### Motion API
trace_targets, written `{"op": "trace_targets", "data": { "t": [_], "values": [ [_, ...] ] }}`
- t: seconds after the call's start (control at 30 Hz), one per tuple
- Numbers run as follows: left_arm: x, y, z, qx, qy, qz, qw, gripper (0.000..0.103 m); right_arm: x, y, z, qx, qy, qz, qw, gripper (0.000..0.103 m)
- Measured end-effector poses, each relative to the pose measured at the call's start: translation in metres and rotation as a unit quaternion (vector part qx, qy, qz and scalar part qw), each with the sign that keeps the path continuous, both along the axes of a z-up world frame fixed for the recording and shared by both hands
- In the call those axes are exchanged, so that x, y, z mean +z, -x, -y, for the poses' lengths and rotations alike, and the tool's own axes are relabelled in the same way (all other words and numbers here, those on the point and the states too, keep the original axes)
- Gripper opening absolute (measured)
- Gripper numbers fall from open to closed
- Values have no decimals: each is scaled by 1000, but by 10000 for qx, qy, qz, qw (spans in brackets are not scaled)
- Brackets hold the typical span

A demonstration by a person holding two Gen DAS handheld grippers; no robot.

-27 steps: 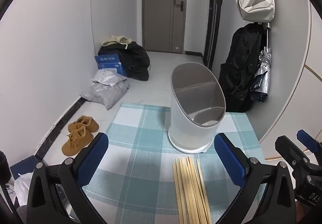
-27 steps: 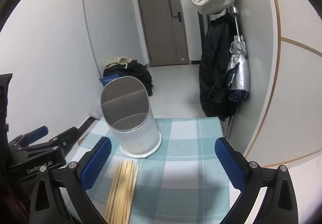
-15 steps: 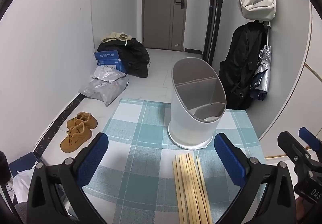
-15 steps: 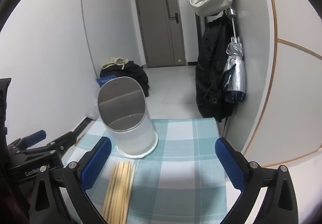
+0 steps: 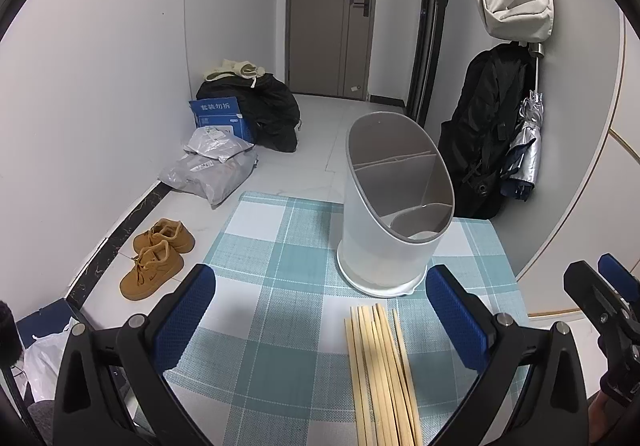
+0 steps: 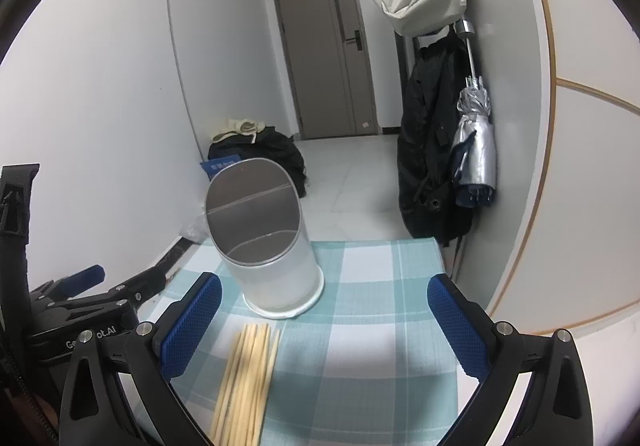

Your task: Organize utensils

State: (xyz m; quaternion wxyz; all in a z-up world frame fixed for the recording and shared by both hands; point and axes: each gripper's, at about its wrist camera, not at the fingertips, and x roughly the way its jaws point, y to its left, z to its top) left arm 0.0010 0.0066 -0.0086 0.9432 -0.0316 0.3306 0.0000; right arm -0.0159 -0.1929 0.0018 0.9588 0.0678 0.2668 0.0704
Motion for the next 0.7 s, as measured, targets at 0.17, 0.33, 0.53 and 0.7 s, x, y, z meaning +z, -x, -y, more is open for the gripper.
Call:
{"op": "trace_targets", "data": {
  "t": [0.17,0.33,0.53,0.7],
  "values": [
    [0,0,-1,-2,18,-5,10000,102,0,1,-1,49,-58,8,10000,103],
    [1,0,-2,11,74,-22,10000,102,-1,0,0,98,-170,-47,9998,103],
    [1,0,-3,26,101,-21,9999,102,-2,4,-1,77,-158,17,9998,103],
    [0,1,-3,42,94,-26,9999,102,-3,5,-3,83,-128,37,9999,103]
  ]
}}
